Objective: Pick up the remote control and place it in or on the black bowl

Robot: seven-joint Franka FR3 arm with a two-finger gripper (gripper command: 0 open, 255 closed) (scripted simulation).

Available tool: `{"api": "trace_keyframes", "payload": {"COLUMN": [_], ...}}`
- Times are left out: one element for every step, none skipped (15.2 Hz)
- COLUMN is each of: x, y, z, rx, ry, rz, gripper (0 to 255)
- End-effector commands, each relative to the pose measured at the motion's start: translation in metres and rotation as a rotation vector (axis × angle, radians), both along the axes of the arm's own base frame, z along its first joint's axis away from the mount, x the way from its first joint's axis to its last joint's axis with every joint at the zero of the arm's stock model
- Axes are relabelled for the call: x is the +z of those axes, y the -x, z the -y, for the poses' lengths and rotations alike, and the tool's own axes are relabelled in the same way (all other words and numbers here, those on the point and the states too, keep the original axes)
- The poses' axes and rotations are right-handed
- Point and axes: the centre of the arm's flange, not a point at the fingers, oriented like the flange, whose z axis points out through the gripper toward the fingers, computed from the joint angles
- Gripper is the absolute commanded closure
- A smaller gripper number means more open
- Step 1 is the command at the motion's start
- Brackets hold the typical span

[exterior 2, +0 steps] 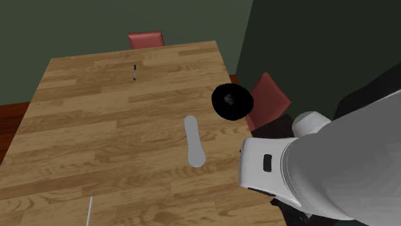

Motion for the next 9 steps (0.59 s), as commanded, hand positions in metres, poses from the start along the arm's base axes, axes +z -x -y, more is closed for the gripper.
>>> {"api": "trace_keyframes", "payload": {"x": [0.0, -0.006, -0.012, -0.018, -0.025, -0.031, -0.038, -0.044, -0.051], "y": [0.0, 0.004, 0.008, 0.011, 0.013, 0.015, 0.016, 0.017, 0.017], "z": [0.0, 0.012, 0.024, 0.036, 0.048, 0.06, 0.073, 0.085, 0.097], "rx": [0.0, 0.047, 0.094, 0.14, 0.187, 0.234, 0.281, 0.328, 0.374], "ry": [0.0, -0.007, -0.014, -0.02, -0.027, -0.034, -0.041, -0.048, -0.055], "rz": [0.0, -0.001, -0.003, -0.004, -0.006, -0.007, -0.009, -0.01, -0.012], "gripper": [0, 0, 0, 0, 0, 0, 0, 0, 0]}}
